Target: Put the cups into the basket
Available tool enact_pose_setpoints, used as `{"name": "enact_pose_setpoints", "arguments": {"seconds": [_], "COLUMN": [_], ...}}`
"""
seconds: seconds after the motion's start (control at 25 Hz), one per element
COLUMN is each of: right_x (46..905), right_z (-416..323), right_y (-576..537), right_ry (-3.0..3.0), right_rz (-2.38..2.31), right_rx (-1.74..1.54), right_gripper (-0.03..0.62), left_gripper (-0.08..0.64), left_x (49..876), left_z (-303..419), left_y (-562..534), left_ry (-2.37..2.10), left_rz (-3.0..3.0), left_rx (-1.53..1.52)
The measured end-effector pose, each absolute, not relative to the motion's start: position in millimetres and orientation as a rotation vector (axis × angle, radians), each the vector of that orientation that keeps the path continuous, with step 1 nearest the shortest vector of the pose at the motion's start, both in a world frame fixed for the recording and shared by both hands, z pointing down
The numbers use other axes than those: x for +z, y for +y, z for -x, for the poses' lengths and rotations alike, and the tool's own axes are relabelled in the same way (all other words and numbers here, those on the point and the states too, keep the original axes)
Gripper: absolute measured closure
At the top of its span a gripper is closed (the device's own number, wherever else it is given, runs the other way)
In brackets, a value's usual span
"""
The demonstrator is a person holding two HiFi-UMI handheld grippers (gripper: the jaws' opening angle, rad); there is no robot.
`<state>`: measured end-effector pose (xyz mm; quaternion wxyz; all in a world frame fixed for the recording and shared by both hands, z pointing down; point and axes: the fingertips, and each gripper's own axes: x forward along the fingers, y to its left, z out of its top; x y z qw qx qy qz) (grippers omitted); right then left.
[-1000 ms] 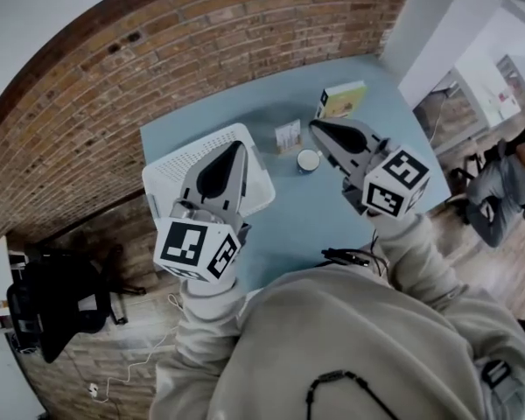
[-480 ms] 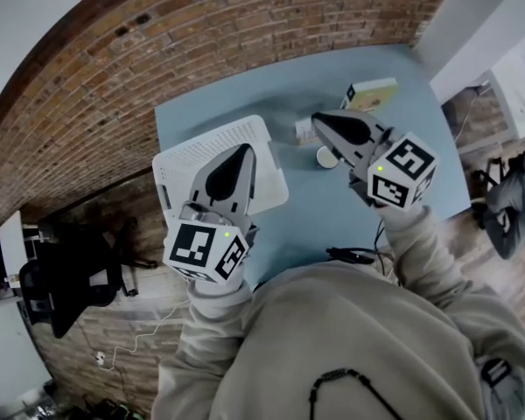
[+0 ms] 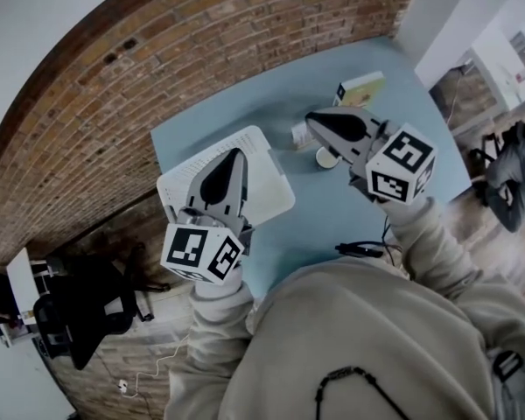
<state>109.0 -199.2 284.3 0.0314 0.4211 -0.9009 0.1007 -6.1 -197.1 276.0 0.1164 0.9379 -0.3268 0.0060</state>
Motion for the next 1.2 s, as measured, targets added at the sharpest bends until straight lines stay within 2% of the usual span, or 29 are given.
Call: {"name": "enact_pose_setpoints", "arguments": {"seconds": [0.56,1.2], "right_x": [289,298], "right_z": [-109,-138], "right_y": [-187,-176], "right_ry": [-2.628,-2.569], "right_rz": [-1.406,-1.491], "right_rx": [0.268,0.302], "right_gripper": [0.583,0.583], "left_gripper": [0.565,0.565], "left_x": [264,274], "left_z": [-2,-33], "left_y": [-182,-181], "left_ry": [-0.795,-0.692], "left_rz": [-2.828,-2.826], "left_rx": [-0.070,-0.012]}}
